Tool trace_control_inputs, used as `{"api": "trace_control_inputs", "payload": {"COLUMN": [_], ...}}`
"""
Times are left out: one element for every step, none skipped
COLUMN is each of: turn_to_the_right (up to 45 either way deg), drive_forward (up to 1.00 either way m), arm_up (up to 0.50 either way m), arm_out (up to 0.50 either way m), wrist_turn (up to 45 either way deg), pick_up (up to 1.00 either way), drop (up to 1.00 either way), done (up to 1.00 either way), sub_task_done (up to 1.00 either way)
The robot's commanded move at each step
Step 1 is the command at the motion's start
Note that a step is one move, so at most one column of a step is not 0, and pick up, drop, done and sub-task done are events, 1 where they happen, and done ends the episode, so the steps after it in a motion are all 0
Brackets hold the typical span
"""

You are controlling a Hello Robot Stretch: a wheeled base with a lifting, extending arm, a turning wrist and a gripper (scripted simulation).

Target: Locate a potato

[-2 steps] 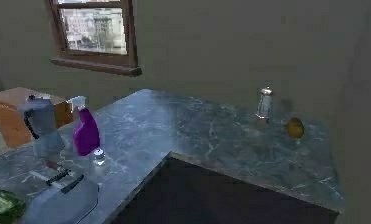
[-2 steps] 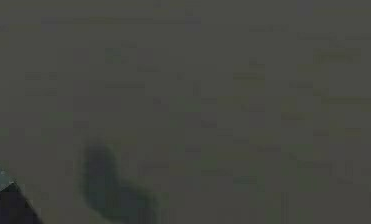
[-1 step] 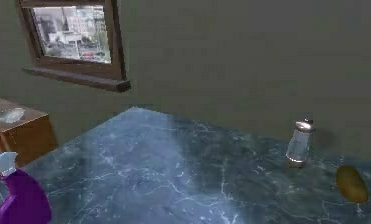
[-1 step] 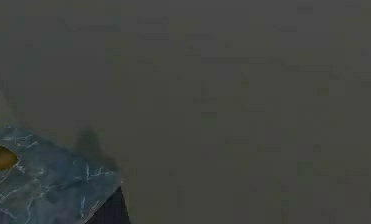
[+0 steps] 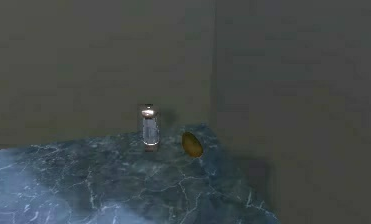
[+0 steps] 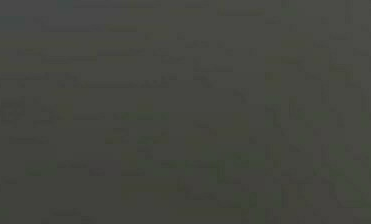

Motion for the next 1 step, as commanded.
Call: {"api": "trace_control_inputs", "payload": {"turn_to_the_right": [0.0], "drive_forward": [0.0], "arm_up": [0.0], "arm_out": [0.0], "wrist_turn": [0.0], "pick_up": [0.0], "drop": [0.0], "done": [1.0], "sub_task_done": [0.0]}}
